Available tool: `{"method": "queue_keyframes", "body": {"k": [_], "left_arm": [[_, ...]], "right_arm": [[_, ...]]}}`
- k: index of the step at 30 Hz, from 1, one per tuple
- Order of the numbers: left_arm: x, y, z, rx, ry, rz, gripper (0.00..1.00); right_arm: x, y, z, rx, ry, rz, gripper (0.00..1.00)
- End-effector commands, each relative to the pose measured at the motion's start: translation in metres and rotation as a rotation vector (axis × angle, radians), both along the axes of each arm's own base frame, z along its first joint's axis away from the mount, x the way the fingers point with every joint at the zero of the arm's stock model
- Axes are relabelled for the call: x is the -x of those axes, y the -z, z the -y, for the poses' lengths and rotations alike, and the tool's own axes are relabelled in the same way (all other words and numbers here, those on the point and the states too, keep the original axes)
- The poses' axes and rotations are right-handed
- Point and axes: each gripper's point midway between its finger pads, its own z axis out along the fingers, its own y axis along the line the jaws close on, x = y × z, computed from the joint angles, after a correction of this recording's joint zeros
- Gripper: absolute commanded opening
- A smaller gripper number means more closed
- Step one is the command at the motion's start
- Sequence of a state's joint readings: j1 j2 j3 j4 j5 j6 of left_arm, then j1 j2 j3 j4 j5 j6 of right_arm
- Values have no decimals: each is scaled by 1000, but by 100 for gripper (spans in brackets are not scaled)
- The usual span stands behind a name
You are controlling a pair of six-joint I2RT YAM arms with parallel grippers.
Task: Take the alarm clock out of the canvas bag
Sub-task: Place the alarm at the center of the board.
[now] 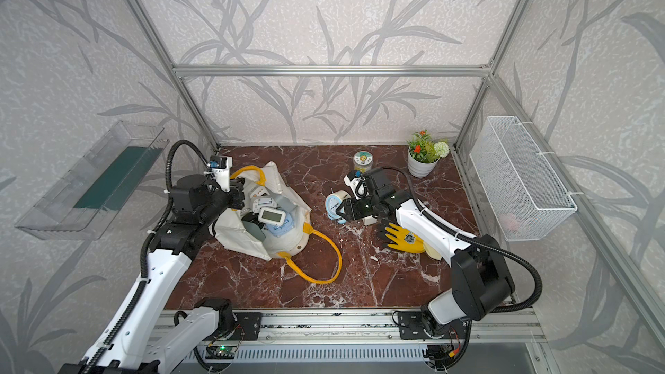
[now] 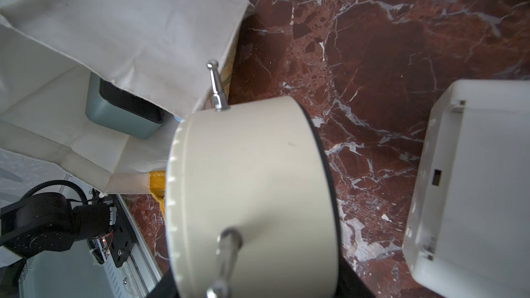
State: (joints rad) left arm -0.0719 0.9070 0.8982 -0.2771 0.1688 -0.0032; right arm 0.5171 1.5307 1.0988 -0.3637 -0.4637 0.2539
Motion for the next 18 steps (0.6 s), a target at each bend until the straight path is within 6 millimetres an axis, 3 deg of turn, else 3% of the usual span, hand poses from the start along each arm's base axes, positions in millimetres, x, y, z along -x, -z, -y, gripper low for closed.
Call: {"method": "queue_keyframes", "body": {"k": [1, 9, 18], "left_arm": [[2, -39, -3, 8, -11, 138, 0], [3, -38, -2, 11, -5, 135, 0], [3, -37, 0, 15, 4, 134, 0]], "right_arm": [[-3, -3, -7, 0, -37, -17, 30], [-12, 32, -15, 58, -77, -122, 30], [-24, 51, -24, 91, -98, -187, 32]]}}
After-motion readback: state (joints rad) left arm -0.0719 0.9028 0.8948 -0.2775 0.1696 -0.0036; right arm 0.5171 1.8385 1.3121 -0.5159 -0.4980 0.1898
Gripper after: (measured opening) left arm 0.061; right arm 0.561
